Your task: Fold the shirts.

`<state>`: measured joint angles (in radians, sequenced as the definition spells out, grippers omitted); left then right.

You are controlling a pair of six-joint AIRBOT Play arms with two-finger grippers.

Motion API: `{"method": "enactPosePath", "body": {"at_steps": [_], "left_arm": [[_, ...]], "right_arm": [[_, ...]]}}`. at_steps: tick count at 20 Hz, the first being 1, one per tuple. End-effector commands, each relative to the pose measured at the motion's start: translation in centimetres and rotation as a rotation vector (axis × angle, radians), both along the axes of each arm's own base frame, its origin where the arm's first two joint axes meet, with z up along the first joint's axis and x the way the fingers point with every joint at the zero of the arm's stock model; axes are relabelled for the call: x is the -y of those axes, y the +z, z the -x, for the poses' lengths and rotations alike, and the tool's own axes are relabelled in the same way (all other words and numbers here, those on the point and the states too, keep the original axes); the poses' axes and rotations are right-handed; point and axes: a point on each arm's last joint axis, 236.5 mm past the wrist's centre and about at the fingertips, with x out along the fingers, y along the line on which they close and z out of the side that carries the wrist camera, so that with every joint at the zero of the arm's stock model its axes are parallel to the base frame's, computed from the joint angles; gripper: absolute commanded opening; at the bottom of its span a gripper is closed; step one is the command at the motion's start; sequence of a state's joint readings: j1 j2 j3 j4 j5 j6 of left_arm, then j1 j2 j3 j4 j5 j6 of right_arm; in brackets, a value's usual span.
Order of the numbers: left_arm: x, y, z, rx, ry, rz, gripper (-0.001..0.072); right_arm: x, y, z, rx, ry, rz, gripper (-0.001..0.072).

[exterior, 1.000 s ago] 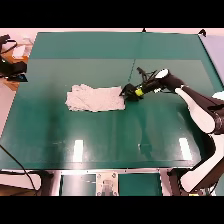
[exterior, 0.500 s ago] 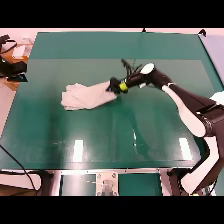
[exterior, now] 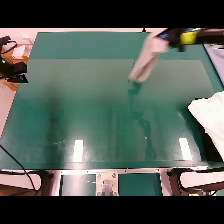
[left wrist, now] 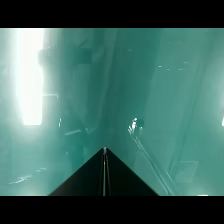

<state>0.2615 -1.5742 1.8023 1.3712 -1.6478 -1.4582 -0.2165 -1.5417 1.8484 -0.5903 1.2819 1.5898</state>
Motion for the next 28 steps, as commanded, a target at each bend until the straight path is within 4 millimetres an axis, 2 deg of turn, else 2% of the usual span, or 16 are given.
{"method": "enactPosePath", "body": {"at_steps": [1,2,4,6,8,10,12,14,21,22,23,24,25,26,27,28], "left_arm": [[0.4,0.1,0.2,-0.007,-0.005,0.019,0.0025],[0.7,0.1,0.2,-0.005,-0.008,0.030,0.0026],[1.2,0.3,0.0,0.002,-0.011,0.053,0.0025],[1.7,0.4,-0.1,0.008,-0.015,0.075,0.0025],[1.9,0.4,-0.1,0.010,-0.017,0.081,0.0025],[2.1,0.5,-0.1,0.011,-0.019,0.088,0.0026],[2.2,0.5,-0.2,0.013,-0.021,0.093,0.0026],[2.2,0.5,-0.2,0.014,-0.024,0.093,0.0026],[2.2,0.5,-0.2,0.014,-0.025,0.094,0.0026],[2.2,0.5,-0.2,0.015,-0.024,0.094,0.0026],[2.2,0.5,-0.2,0.017,-0.023,0.094,0.0026],[2.2,0.6,-0.4,0.025,-0.022,0.093,0.0026],[2.1,0.6,-0.8,0.040,-0.019,0.090,0.0026],[2.1,0.7,-1.0,0.048,-0.018,0.091,0.0026],[2.3,0.8,-1.0,0.051,-0.019,0.100,0.0025],[2.9,1.0,-1.0,0.051,-0.026,0.125,0.0025]], "right_arm": [[13.2,3.3,2.8,-0.001,-0.275,0.006,0.0009],[17.2,3.5,3.8,-0.010,-0.367,0.005,0.0009],[23.7,3.1,6.6,-0.062,-0.519,-0.004,0.0009],[28.3,1.1,10.7,-0.190,-0.640,0.018,0.0009],[31.7,-2.2,16.2,-0.394,-0.757,0.110,0.0009],[34.4,-5.9,23.1,-0.660,-0.861,0.263,0.0009],[36.6,-8.5,30.1,-0.931,-0.966,0.426,0.0009],[37.2,-10.5,33.4,-1.068,-0.994,0.486,0.0009],[34.3,-20.8,37.1,-1.347,-0.877,0.420,0.0021],[33.8,-21.9,37.5,-1.374,-0.855,0.408,0.0230],[33.5,-22.5,37.7,-1.394,-0.839,0.398,0.0540],[33.6,-22.7,37.6,-1.400,-0.833,0.393,0.0588],[33.9,-22.3,37.0,-1.385,-0.851,0.386,0.0585],[34.2,-21.6,35.6,-1.335,-0.865,0.369,0.0552],[34.5,-20.3,33.1,-1.248,-0.868,0.345,0.0449],[34.5,-18.8,30.3,-1.141,-0.856,0.328,0.0260]]}}
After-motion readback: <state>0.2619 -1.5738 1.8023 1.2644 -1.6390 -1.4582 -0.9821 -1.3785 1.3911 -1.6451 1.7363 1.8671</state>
